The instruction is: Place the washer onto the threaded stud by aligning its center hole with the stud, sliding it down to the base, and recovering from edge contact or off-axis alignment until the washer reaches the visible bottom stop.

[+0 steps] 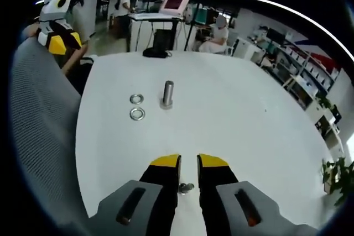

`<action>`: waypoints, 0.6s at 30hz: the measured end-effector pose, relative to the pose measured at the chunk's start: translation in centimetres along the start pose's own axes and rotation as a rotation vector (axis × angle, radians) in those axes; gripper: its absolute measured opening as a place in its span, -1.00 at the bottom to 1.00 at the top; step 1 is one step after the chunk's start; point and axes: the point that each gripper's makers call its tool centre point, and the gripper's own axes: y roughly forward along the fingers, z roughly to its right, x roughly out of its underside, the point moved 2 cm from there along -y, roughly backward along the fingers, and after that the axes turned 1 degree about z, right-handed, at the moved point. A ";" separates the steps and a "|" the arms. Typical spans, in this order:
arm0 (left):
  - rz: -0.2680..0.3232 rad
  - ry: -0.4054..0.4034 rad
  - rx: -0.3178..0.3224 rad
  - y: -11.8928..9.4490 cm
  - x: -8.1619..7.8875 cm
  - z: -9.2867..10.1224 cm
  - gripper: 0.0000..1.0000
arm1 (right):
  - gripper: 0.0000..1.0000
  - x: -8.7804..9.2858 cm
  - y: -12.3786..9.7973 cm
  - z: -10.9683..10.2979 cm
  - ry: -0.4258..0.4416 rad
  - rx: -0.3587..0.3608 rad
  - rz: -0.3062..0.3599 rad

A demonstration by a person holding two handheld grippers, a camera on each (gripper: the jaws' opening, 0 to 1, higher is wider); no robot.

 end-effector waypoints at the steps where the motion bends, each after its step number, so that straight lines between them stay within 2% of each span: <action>1: 0.007 0.003 -0.003 0.0 -0.1 0.0 -0.58 | -0.71 -0.5 0.2 -0.4 -0.017 -0.014 0.002; 5: 0.012 0.008 0.004 0.0 -0.2 0.0 -0.59 | -0.71 -1.2 1.1 -1.5 -0.052 -0.056 -0.008; 10: 0.011 0.010 0.009 0.0 -0.2 0.1 -0.61 | -0.71 -2.0 2.1 -2.7 -0.055 -0.094 -0.011; 18: -0.003 0.021 0.019 0.1 -0.1 0.2 -0.63 | -0.71 -2.2 4.4 -6.4 -0.077 -0.212 -0.058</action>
